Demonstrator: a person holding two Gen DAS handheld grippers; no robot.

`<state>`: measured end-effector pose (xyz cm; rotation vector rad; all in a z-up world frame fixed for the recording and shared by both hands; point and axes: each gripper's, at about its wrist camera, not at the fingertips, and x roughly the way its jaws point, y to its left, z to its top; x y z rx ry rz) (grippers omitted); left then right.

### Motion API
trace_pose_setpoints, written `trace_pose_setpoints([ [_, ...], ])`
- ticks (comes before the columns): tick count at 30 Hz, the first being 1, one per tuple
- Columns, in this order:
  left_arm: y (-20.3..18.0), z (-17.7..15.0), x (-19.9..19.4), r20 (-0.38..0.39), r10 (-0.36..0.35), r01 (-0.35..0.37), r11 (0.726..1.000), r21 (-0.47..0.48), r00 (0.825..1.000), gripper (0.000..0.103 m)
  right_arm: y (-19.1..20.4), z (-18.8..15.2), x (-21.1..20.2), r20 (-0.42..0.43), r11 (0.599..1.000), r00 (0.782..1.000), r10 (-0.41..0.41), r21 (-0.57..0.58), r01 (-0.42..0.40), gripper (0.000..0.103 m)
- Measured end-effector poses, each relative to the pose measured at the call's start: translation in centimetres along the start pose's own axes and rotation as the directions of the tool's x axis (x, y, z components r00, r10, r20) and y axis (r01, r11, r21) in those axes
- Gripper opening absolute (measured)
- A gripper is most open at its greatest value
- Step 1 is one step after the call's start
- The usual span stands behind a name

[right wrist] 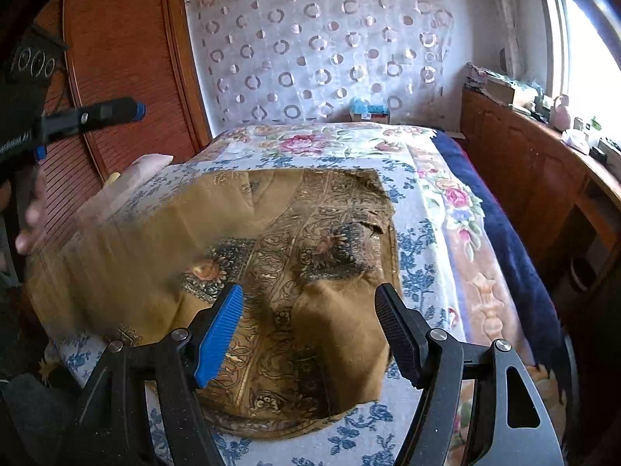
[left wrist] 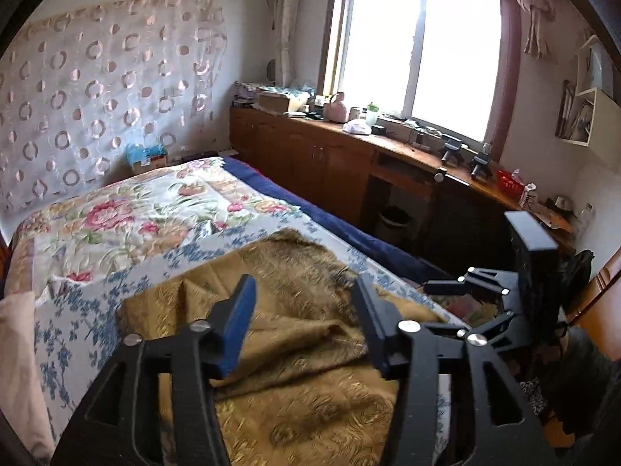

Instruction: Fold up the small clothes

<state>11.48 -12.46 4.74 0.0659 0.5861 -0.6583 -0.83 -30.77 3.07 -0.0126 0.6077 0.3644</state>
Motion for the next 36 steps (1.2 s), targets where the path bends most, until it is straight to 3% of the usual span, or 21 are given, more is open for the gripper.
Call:
trace_pose_setpoints([
  [4, 0.8, -1.9, -0.7, 0.0, 0.039, -0.039, 0.999, -0.02, 0.999, 0.077, 0.3, 0.3, 0.4, 0.004, 1.0, 1.0, 0.019, -0.004, -0.019, 0.072],
  [9, 2.4, -4.6, -2.3, 0.01, 0.131, -0.13, 0.989, -0.066, 0.991, 0.077, 0.7, 0.4, 2.2, -0.028, 0.999, 0.999, 0.039, -0.025, -0.04, 0.072],
  [15, 4.6, -7.2, -3.2, -0.012, 0.184, -0.184, 0.975, -0.121, 0.983, 0.077, 1.4, 0.1, 5.3, -0.114, 0.995, 0.991, 0.076, -0.051, -0.082, 0.071],
  [20, 6.1, -8.5, -3.8, -0.017, 0.218, -0.218, 0.963, -0.157, 0.976, 0.077, 1.1, 0.0, 6.8, -0.166, 0.994, 0.982, 0.09, -0.054, -0.1, 0.056],
  [22, 6.6, -8.8, -3.9, -0.02, 0.221, -0.221, 0.96, -0.172, 0.975, 0.077, 1.0, 0.2, 6.9, -0.174, 0.991, 0.979, 0.106, -0.061, -0.118, 0.044],
  [23, 6.8, -9.0, -3.9, -0.022, 0.225, -0.225, 0.958, -0.179, 0.974, 0.077, 1.0, 0.4, 6.8, -0.171, 0.991, 0.98, 0.1, -0.073, -0.114, 0.032],
  [24, 7.0, -9.1, -3.9, -0.024, 0.228, -0.228, 0.956, -0.185, 0.973, 0.077, 1.0, 0.6, 6.7, -0.17, 0.989, 0.98, 0.103, -0.084, -0.118, 0.012],
  [25, 7.1, -9.3, -4.0, -0.026, 0.228, -0.229, 0.954, -0.192, 0.973, 0.077, 0.9, 0.9, 6.6, -0.171, 0.988, 0.979, 0.108, -0.093, -0.125, 0.004],
  [36, 6.8, -9.9, -3.8, -0.026, 0.211, -0.212, 0.958, -0.196, 0.977, 0.077, -0.1, 6.1, 1.2, 0.033, 0.985, 0.999, 0.023, -0.174, -0.017, 0.003],
])
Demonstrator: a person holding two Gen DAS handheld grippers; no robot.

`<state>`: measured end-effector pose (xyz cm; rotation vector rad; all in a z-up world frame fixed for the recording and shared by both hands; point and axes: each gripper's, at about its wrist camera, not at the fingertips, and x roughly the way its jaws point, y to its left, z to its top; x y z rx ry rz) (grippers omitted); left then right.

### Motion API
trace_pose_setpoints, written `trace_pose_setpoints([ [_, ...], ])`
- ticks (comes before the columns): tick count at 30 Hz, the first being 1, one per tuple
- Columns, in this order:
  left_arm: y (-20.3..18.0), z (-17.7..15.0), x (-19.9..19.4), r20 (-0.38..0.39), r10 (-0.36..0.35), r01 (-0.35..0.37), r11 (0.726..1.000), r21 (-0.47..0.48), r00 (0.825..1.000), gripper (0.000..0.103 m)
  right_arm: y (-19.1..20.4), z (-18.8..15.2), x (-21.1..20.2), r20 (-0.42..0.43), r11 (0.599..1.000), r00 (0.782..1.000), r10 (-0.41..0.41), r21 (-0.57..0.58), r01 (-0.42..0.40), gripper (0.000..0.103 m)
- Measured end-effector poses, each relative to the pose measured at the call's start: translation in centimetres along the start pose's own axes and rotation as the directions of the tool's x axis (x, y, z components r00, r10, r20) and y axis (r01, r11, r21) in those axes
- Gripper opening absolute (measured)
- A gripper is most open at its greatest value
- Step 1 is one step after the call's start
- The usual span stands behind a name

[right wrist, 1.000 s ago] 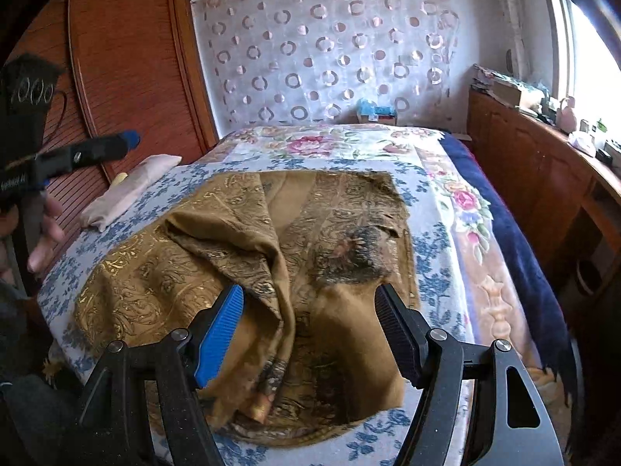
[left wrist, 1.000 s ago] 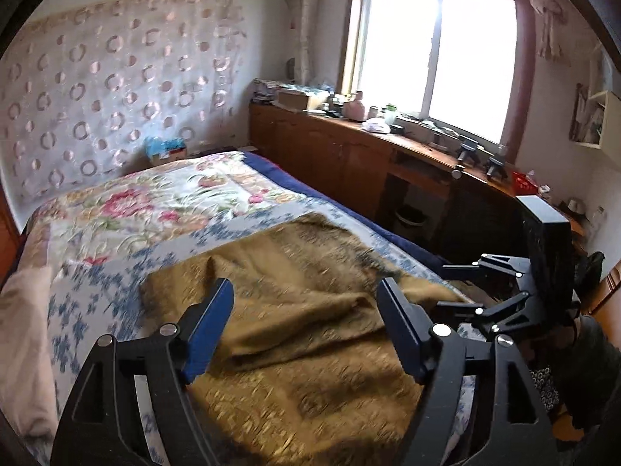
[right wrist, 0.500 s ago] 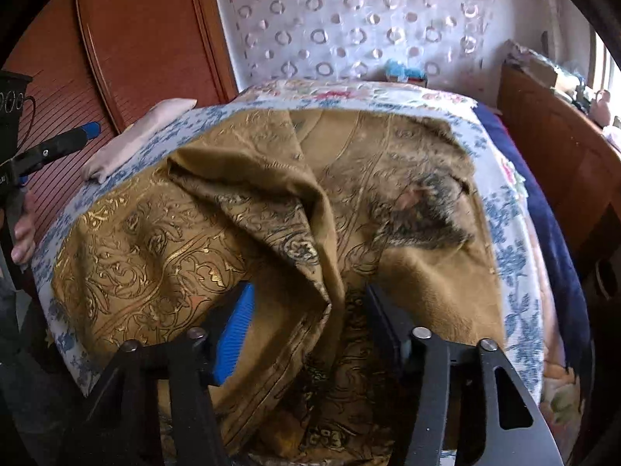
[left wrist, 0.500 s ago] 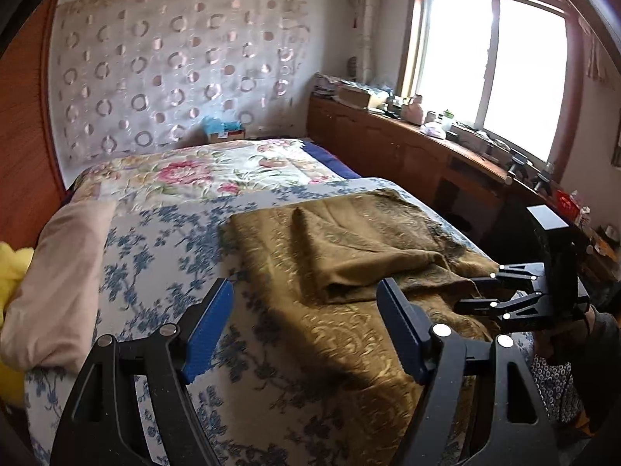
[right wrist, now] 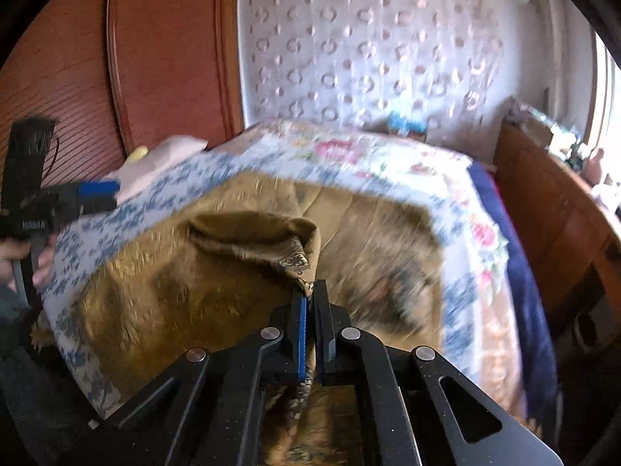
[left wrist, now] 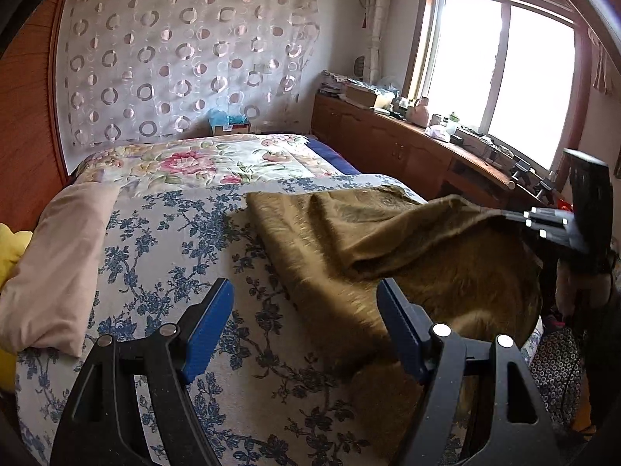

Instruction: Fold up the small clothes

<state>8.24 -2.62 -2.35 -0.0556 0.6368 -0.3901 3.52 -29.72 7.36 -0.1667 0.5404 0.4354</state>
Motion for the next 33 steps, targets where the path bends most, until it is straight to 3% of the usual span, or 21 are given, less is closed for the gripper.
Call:
trace_pose_setpoints([
  [4, -0.3, -0.2, 0.1, -0.004, -0.012, 0.012, 1.0, 0.003, 1.0, 0.077, -2.1, -0.2, -0.3, -0.017, 0.994, 0.994, -0.11, 0.007, 0.11, 0.003],
  [8, -0.6, -0.3, 0.3, -0.009, -0.011, 0.011, 1.0, 0.007, 1.0, 0.077, -3.9, -1.9, 2.5, -0.154, 0.985, 0.974, -0.169, 0.013, 0.173, 0.003],
  [11, -0.4, -0.2, 0.5, -0.01, -0.006, 0.006, 1.0, 0.002, 1.0, 0.077, -3.8, -2.3, 3.2, -0.182, 0.985, 0.969, -0.169, 0.006, 0.173, 0.018],
  [14, -0.3, -0.2, 0.6, -0.011, -0.003, 0.003, 1.0, 0.001, 1.0, 0.077, -3.5, -1.6, 2.4, -0.156, 0.986, 0.975, -0.159, 0.019, 0.163, 0.048],
  [15, -0.3, -0.2, 0.5, -0.01, -0.004, 0.004, 1.0, 0.002, 1.0, 0.077, -3.4, -1.4, 2.1, -0.144, 0.987, 0.977, -0.154, 0.02, 0.159, 0.051],
  [22, -0.1, -0.3, 0.5, -0.003, 0.007, -0.007, 1.0, 0.003, 1.0, 0.077, -1.5, -1.1, 2.1, -0.102, 0.994, 0.989, -0.107, -0.017, 0.106, 0.058],
  [33, -0.1, -0.6, 0.4, -0.001, 0.022, -0.022, 1.0, 0.015, 1.0, 0.077, 0.5, 1.9, 9.4, -0.179, 0.995, 0.983, 0.034, -0.084, -0.05, 0.06],
])
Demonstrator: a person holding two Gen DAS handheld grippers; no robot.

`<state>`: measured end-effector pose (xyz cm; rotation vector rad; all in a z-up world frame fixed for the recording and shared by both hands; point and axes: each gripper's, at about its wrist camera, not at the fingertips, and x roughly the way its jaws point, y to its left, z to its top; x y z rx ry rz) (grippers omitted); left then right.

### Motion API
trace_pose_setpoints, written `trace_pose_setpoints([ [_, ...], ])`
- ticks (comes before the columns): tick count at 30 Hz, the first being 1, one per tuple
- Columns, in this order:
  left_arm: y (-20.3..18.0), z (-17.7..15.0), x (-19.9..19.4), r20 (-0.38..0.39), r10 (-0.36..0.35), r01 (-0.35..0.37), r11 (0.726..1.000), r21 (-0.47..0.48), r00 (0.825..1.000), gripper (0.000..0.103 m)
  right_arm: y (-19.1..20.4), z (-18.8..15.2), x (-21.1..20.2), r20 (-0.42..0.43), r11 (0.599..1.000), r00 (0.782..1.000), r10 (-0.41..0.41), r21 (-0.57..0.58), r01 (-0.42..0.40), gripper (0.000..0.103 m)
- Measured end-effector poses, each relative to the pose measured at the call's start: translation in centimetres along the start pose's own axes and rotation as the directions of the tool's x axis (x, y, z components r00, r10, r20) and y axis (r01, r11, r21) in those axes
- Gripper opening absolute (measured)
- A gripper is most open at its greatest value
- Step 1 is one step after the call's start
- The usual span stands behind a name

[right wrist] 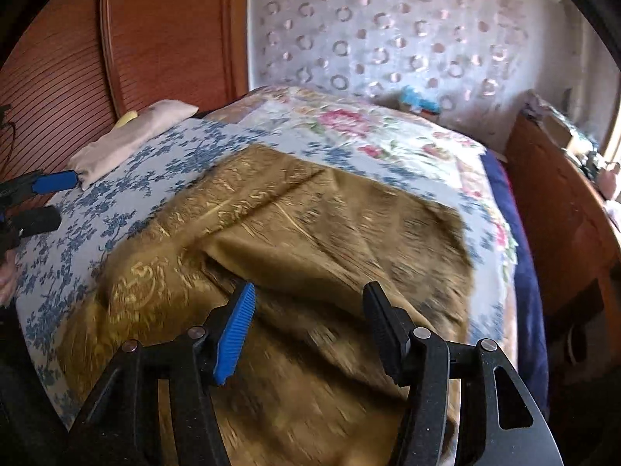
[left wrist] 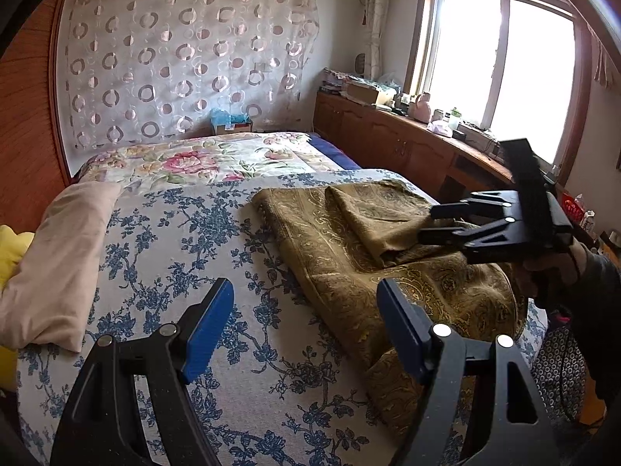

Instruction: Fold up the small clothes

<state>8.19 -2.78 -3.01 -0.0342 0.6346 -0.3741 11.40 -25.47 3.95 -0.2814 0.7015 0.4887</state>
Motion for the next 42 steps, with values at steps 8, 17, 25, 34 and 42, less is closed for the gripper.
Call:
trace_pose_setpoints([
  [8, 0.3, -0.2, -0.8, 0.018, 0.014, -0.014, 1.0, 0.002, 1.0, 0.077, 0.6, 1.7, 2.3, -0.034, 0.998, 0.998, 0.061, -0.007, -0.061, 0.06],
  [17, 0.4, -0.7, -0.6, 0.008, 0.008, -0.008, 1.0, -0.009, 1.0, 0.077, 2.9, 1.1, 4.0, -0.103, 0.987, 0.988, 0.119, -0.092, -0.128, 0.06],
  [25, -0.2, -0.8, -0.3, -0.002, 0.002, -0.002, 1.0, -0.004, 1.0, 0.077, 3.1, 1.6, 5.5, -0.117, 0.987, 0.991, 0.068, -0.139, -0.084, 0.058],
  [34, -0.5, -1.2, 0.1, -0.018, -0.007, 0.007, 1.0, -0.006, 1.0, 0.077, -2.0, 5.1, 3.6, -0.023, 0.997, 0.999, -0.022, -0.081, 0.02, 0.006],
  [42, -0.7, -1.7, 0.5, -0.035, -0.019, 0.019, 1.0, -0.007, 0.999, 0.077, -9.6, 8.4, 5.5, -0.032, 0.963, 0.964, -0.264, 0.04, 0.265, 0.006],
])
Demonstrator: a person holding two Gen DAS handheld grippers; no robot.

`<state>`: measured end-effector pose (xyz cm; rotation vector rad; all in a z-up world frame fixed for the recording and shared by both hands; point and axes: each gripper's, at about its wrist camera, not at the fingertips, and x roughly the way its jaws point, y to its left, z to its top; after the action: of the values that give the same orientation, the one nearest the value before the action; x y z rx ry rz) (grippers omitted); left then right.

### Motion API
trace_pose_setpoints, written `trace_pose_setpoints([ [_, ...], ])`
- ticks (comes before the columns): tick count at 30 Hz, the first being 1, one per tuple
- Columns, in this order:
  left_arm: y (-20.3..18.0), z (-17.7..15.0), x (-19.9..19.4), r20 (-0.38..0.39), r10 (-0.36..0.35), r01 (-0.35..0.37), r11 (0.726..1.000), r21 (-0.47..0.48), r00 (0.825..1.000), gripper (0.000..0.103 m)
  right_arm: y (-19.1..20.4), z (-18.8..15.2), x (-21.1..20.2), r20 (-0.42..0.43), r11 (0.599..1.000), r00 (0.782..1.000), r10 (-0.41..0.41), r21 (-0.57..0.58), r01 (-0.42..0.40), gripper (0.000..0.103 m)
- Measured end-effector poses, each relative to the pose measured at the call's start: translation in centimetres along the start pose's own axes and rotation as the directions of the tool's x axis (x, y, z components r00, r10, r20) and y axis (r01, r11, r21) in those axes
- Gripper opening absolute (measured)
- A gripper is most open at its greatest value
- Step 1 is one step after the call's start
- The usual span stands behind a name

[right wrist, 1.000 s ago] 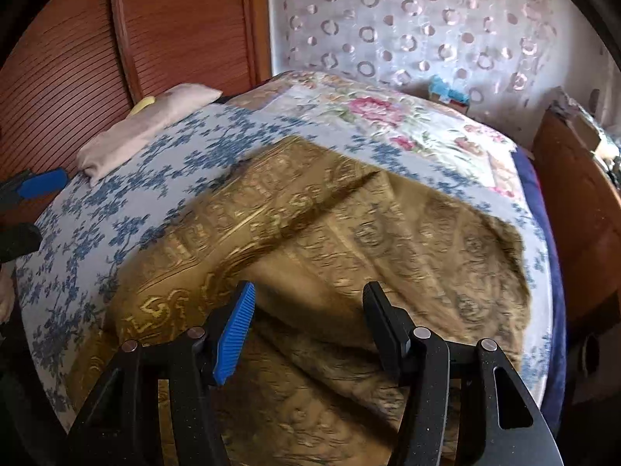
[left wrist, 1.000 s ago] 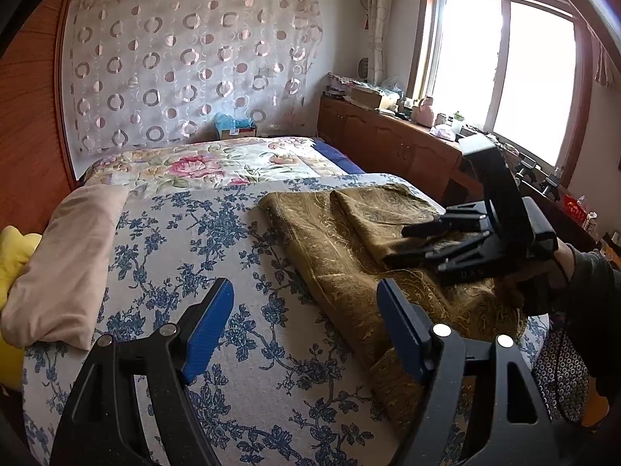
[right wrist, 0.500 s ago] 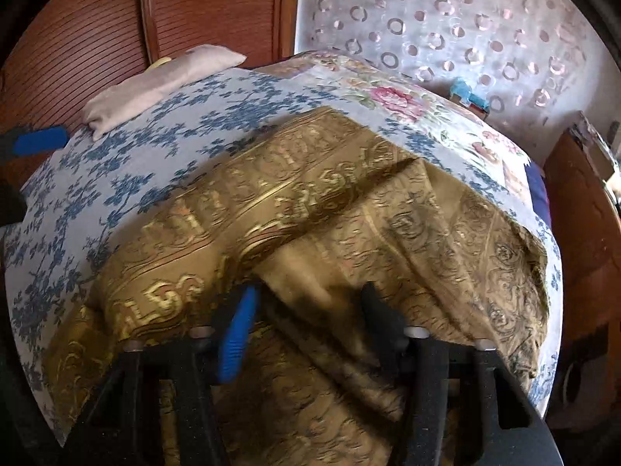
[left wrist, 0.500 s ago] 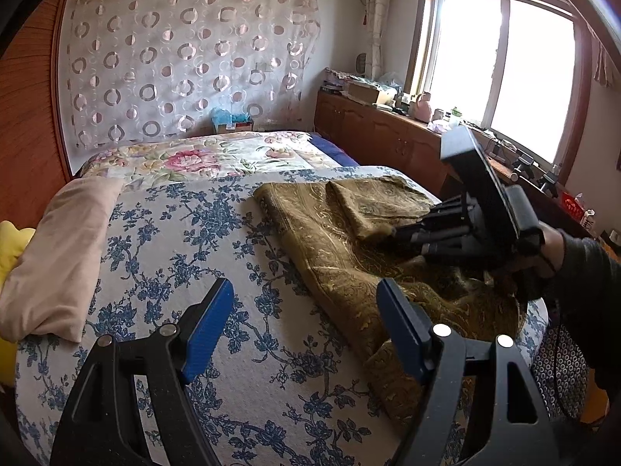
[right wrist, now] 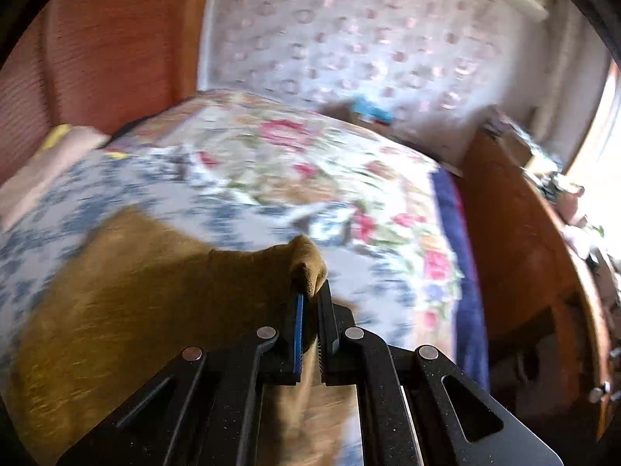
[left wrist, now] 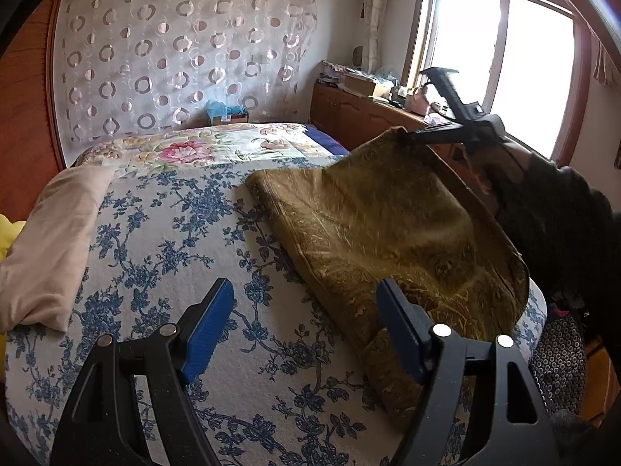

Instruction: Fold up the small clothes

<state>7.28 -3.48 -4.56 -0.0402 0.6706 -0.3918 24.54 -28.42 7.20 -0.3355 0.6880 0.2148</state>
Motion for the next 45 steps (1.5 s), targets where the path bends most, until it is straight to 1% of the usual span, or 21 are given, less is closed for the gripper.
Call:
trace_pose_setpoints([
  [2, -0.1, -0.2, 0.2, -0.01, -0.004, 0.004, 1.0, 0.004, 1.0, 0.077, -1.0, -0.1, 1.7, -0.049, 0.997, 0.998, -0.049, 0.049, 0.051, 0.006],
  [4, -0.3, -0.5, 0.4, -0.02, -0.006, 0.006, 1.0, 0.007, 1.0, 0.077, -1.0, -0.2, 2.9, -0.089, 0.991, 0.99, -0.105, 0.076, 0.112, 0.019],
  [5, -0.4, -0.6, 0.5, -0.025, -0.009, 0.009, 1.0, 0.008, 1.0, 0.077, -1.0, -0.2, 3.2, -0.099, 0.987, 0.987, -0.123, 0.087, 0.132, 0.035],
  [6, -0.5, -0.7, 0.6, -0.031, -0.012, 0.012, 1.0, 0.008, 0.999, 0.077, -0.9, -0.5, 3.1, -0.098, 0.987, 0.989, -0.113, 0.099, 0.123, 0.042],
  [8, -0.7, -1.0, 0.8, -0.043, -0.015, 0.016, 1.0, 0.012, 0.999, 0.077, -0.4, -1.0, 2.3, -0.089, 0.99, 0.994, -0.07, 0.112, 0.08, 0.042],
  [11, -1.2, -1.7, 0.8, -0.062, -0.024, 0.025, 1.0, 0.015, 0.998, 0.077, 0.8, -2.7, -0.3, -0.056, 0.995, 0.998, -0.014, 0.094, 0.019, 0.043],
  [15, -2.0, -2.8, 0.6, -0.093, -0.061, 0.063, 0.998, 0.017, 0.994, 0.077, 4.0, -7.4, -4.8, -0.007, 0.995, 0.997, 0.079, 0.053, -0.079, 0.043],
  [17, -2.4, -3.3, 0.4, -0.103, -0.067, 0.07, 0.997, 0.025, 0.992, 0.074, 5.3, -9.9, -6.4, 0.0, 0.994, 0.994, 0.106, 0.039, -0.105, 0.043],
  [19, -2.6, -3.7, 0.5, -0.125, -0.086, 0.089, 0.996, 0.018, 0.988, 0.06, 6.4, -12.4, -7.4, -0.003, 0.991, 0.992, 0.125, 0.046, -0.125, 0.043],
  [20, -2.8, -4.0, 0.8, -0.15, -0.101, 0.104, 0.995, 0.011, 0.983, 0.057, 6.8, -13.3, -7.7, -0.003, 0.991, 0.992, 0.126, 0.049, -0.125, 0.043],
  [22, -3.1, -4.4, 1.3, -0.175, -0.111, 0.114, 0.993, 0.004, 0.978, 0.045, 7.3, -15.1, -8.5, 0.002, 0.991, 0.993, 0.12, 0.059, -0.12, 0.043],
  [23, -3.4, -4.5, 1.5, -0.187, -0.118, 0.121, 0.993, 0.005, 0.975, 0.042, 6.7, -16.0, -9.1, 0.005, 0.99, 0.992, 0.123, 0.068, -0.123, 0.043],
  [24, -3.6, -4.6, 1.6, -0.196, -0.126, 0.129, 0.992, 0.004, 0.972, 0.038, 6.8, -16.4, -9.4, 0.007, 0.989, 0.992, 0.127, 0.075, -0.127, 0.043],
  [25, -3.8, -4.8, 1.7, -0.204, -0.135, 0.138, 0.99, 0.002, 0.97, 0.036, 6.9, -17.0, -9.8, 0.013, 0.988, 0.991, 0.131, 0.086, -0.131, 0.043],
  [26, -4.0, -4.9, 1.6, -0.201, -0.135, 0.139, 0.99, 0.005, 0.97, 0.035, 7.3, -16.6, -10.3, 0.018, 0.987, 0.991, 0.133, 0.092, -0.135, 0.043],
  [28, -4.4, -5.2, 1.5, -0.207, -0.145, 0.149, 0.989, 0.003, 0.968, 0.017, 7.3, -17.1, -11.1, 0.028, 0.986, 0.991, 0.133, 0.099, -0.136, 0.043],
  [29, -4.5, -5.3, 1.3, -0.21, -0.146, 0.149, 0.989, -0.002, 0.967, 0.014, 7.0, -17.5, -11.6, 0.029, 0.986, 0.991, 0.134, 0.1, -0.136, 0.043],
  [31, -4.6, -5.4, 1.0, -0.207, -0.144, 0.146, 0.989, -0.003, 0.968, 0.003, 6.6, -18.0, -12.1, 0.03, 0.987, 0.991, 0.131, 0.093, -0.134, 0.043],
  [34, -5.1, -5.3, -0.7, -0.186, -0.161, 0.164, 0.986, 0.003, 0.969, 0.002, 6.2, -18.3, -11.8, 0.028, 0.987, 0.992, 0.122, 0.102, -0.124, 0.042],
  [39, -6.0, -5.3, -3.0, -0.169, -0.175, 0.182, 0.983, 0.029, 0.97, 0.002, 6.4, -18.9, -13.1, 0.03, 0.983, 0.993, 0.118, 0.138, -0.121, 0.043],
  [45, -6.4, -5.4, -3.5, -0.162, -0.19, 0.198, 0.979, 0.037, 0.968, 0.002, 7.1, -18.8, -14.1, 0.03, 0.98, 0.99, 0.137, 0.14, -0.14, 0.043],
])
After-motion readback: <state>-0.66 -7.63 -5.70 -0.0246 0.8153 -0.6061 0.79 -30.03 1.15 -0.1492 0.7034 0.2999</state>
